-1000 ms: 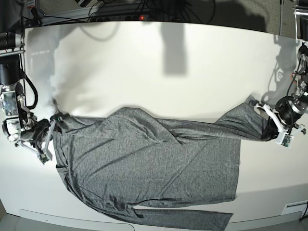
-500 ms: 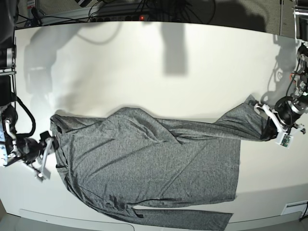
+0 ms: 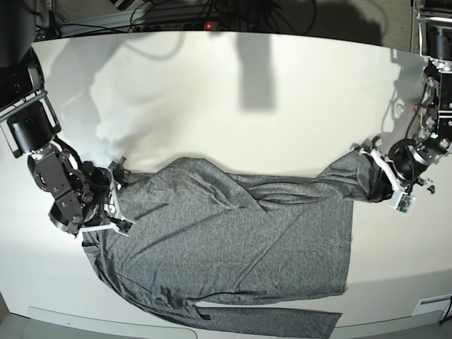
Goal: Fold the T-shirt properly
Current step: 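Swing the right gripper outward along the shirt's side, holding the fabric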
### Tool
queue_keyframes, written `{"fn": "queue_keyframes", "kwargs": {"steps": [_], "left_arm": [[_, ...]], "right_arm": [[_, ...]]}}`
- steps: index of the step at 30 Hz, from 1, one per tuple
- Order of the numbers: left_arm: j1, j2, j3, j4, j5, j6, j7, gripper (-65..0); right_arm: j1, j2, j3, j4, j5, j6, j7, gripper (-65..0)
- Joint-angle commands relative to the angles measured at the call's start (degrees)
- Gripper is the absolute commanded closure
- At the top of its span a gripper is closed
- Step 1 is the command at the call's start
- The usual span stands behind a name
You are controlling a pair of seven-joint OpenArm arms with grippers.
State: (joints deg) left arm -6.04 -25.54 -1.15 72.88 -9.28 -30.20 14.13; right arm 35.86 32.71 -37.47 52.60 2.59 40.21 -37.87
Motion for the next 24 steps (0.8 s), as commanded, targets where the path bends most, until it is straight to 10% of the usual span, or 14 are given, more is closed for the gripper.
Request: {"fn": "queue_keyframes", "kwargs": {"steps": [1, 13, 24], "left_arm": [[-1.22, -0.85, -0.52, 0.79, -0.59, 0.17, -1.31, 0.0], [-0.83, -0.85, -0.55, 0.7, -0.59, 0.17, -0.07, 0.0], [-0.48, -0.83, -0.55, 0.7, -0.61, 0.17, -0.11, 0.0]], "right_arm": [[2.21, 1.14, 0.74, 1.86, -0.46, -0.21, -1.14, -28.2], [0.48, 7.28, 0.74, 18.32, 21.77, -0.21, -18.56, -24.8], [-8.39, 6.78, 0.72, 18.27, 4.31, -0.21, -3.32, -24.8]]}}
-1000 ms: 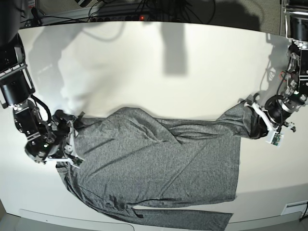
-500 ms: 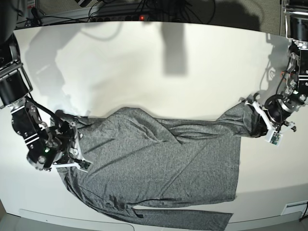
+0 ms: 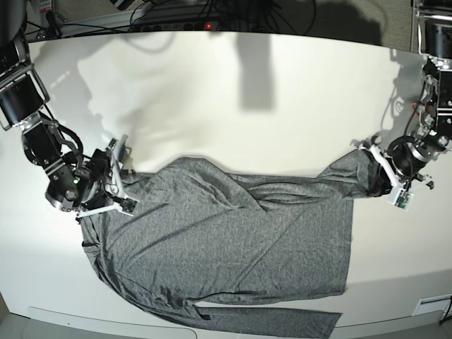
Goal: Fold the T-shirt properly
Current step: 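Swing the right gripper outward along the shirt's side, holding the fabric, then lower the held fabric with both grippers onto the table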
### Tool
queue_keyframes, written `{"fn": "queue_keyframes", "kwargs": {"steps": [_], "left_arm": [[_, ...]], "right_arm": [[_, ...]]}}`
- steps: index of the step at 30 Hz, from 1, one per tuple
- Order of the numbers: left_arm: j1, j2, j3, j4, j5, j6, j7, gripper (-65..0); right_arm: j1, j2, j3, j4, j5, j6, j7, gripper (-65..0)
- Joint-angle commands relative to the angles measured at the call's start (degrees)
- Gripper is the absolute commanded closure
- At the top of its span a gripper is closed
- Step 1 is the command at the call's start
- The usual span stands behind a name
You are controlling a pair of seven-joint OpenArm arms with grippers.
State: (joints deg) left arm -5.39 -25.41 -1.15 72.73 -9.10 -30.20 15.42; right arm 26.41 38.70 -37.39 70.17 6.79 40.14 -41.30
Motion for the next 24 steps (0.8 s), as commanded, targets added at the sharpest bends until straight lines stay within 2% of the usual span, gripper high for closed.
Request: {"fn": "queue_keyframes", "kwargs": {"steps": [1, 12, 17, 21, 24], "left_arm": [[-1.14, -0.96, -0.55, 0.85, -0.79, 0.17, -1.46, 0.0], [-1.14, -0.98, -0.55, 0.85, -0.79, 0.2, -1.79, 0.0], [-1.14, -0.98, -0.55, 0.85, -0.79, 0.2, -1.75, 0.0], [-1.14, -0.98, -0.55, 0.85, -0.81, 0.2, -1.73, 0.0], [-1.11, -0.98, -0.55, 0.85, -0.81, 0.17, -1.7, 0.0]], "right_arm": [[0.57, 0.83, 0.63, 0.7, -0.63, -0.14, 1.09, -24.8], [-1.2, 0.66, 0.61, 0.42, -0.92, -0.14, 4.35, -24.8], [-1.18, -0.46, 0.61, -2.1, -7.02, -0.14, 8.17, -24.8], [-1.18, -2.69, 0.61, -5.35, -8.35, -0.14, 8.52, -24.7], [-1.18, -3.74, 0.61, -6.58, -8.35, -0.14, 8.48, -17.3]]}}
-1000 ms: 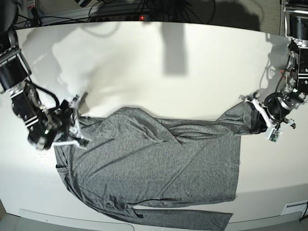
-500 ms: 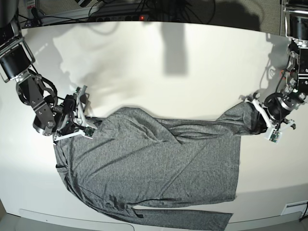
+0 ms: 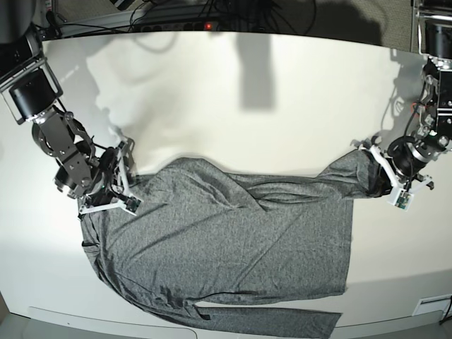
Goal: Fold the T-shirt properly
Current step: 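Lower the held fabric with both grippers onto the table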
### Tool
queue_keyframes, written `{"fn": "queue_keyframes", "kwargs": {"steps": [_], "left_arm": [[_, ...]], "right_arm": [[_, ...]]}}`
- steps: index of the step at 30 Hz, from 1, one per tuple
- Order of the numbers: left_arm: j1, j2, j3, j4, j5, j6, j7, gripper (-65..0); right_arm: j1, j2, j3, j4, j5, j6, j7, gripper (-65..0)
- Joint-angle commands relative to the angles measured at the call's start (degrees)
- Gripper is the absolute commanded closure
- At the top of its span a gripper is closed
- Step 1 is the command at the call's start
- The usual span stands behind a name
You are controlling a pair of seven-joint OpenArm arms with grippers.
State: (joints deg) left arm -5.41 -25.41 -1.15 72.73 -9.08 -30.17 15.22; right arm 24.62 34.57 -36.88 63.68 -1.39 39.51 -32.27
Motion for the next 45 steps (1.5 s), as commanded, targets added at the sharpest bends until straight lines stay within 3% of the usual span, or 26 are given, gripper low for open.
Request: {"fn": "queue_keyframes", "kwargs": {"steps": [1, 5, 11, 17, 20, 28, 37, 45], "left_arm": [[-1.09, -0.98, -0.55, 0.85, -0.83, 0.17, -1.42, 0.0], [-1.11, -1.05, -0.55, 0.85, -0.81, 0.17, -0.35, 0.0], [-1.11, -1.16, -0.55, 0.85, -0.81, 0.15, -0.17, 0.0], [-1.14, -1.14, -0.55, 0.85, -0.81, 0.15, -0.26, 0.0], [-1.14, -1.14, -0.55, 0.85, -0.81, 0.15, -0.24, 0.0], [-1.27, -1.16, -0.55, 0.85, -0.79, 0.15, -0.26, 0.0], [-1.38, -1.11, -0.55, 0.85, 0.37, 0.17, -1.79, 0.0], [-2.03, -1.11, -0.55, 0.85, 2.23, 0.98, -3.74, 0.0]], "right_arm": [[0.61, 0.31, 0.11, -0.11, -0.15, 0.49, -0.52, -14.3], [1.09, 0.44, 0.11, -0.09, 0.04, 0.49, -0.44, 0.0], [2.49, 3.08, 0.17, 2.16, 0.57, 0.49, 0.94, 0.0], [5.31, 7.61, 0.17, 4.35, 10.64, 0.49, 0.87, 0.0], [6.95, 8.35, 0.17, 4.33, 11.72, 0.49, 0.76, 0.0], [9.11, 6.21, 0.17, 1.64, 11.69, -1.07, 1.46, 0.0], [15.63, 3.02, 0.17, -11.43, 12.33, -2.43, 2.95, 0.0], [16.46, 0.98, 0.17, -22.99, 11.93, -2.49, 8.74, 0.0]]}}
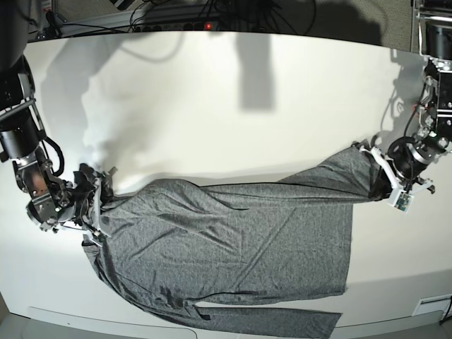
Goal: Fold the T-shirt properly
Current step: 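Lower the held fabric with both grippers onto the table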
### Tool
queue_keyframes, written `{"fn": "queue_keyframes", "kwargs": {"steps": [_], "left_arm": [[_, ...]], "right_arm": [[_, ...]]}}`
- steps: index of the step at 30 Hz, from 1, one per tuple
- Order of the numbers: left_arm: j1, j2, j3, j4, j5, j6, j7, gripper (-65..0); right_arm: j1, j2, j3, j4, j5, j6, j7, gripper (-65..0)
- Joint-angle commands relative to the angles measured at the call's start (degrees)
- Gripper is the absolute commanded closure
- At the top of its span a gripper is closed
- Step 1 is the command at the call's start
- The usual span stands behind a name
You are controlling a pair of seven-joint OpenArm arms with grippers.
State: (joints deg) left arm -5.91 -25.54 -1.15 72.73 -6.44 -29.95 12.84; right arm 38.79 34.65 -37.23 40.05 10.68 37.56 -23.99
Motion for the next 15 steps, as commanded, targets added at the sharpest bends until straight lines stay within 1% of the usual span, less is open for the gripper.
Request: {"fn": "queue_keyframes", "kwargs": {"steps": [1, 3, 4, 7, 10, 11, 14, 15], "left_arm": [[-1.9, -0.98, -0.55, 0.85, -0.44, 2.05, -1.4, 0.0], [-3.06, -1.03, -0.55, 0.85, -0.44, 4.57, -1.33, 0.0], [-3.72, -1.03, -0.55, 0.85, -0.46, 5.16, -1.31, 0.0], [-5.79, -0.98, -0.63, 0.85, -0.66, 5.16, -0.92, 0.0], [-7.39, -0.98, -0.63, 0.83, -0.57, 5.14, -0.31, 0.0], [-7.69, -0.96, -0.63, 0.72, -0.35, 5.11, 0.17, 0.0], [-8.5, -0.94, -0.63, -1.27, 1.18, 5.14, 0.57, 0.0], [-8.66, -0.96, -0.63, -2.38, 1.38, 5.14, 0.48, 0.0]], "right_arm": [[2.38, 0.92, 0.52, -0.22, 0.11, -0.61, 1.16, 0.0], [2.71, 1.05, 0.52, -1.31, 1.01, -0.61, 1.57, 0.0], [2.8, 1.25, 0.52, -1.46, 1.92, -0.59, 1.53, 0.0], [3.37, 1.57, 0.52, -1.46, 3.48, -0.55, 1.51, 0.0], [3.8, 1.49, 0.52, -1.46, 3.48, -0.66, 1.51, 0.0], [3.91, 1.4, 0.52, -1.53, 3.45, -1.33, 1.51, 0.0], [4.13, 1.11, 0.52, -2.45, 3.26, -6.84, 1.51, 0.0], [4.44, 0.9, 0.52, -3.26, 3.26, -7.67, 1.51, 0.0]]}}
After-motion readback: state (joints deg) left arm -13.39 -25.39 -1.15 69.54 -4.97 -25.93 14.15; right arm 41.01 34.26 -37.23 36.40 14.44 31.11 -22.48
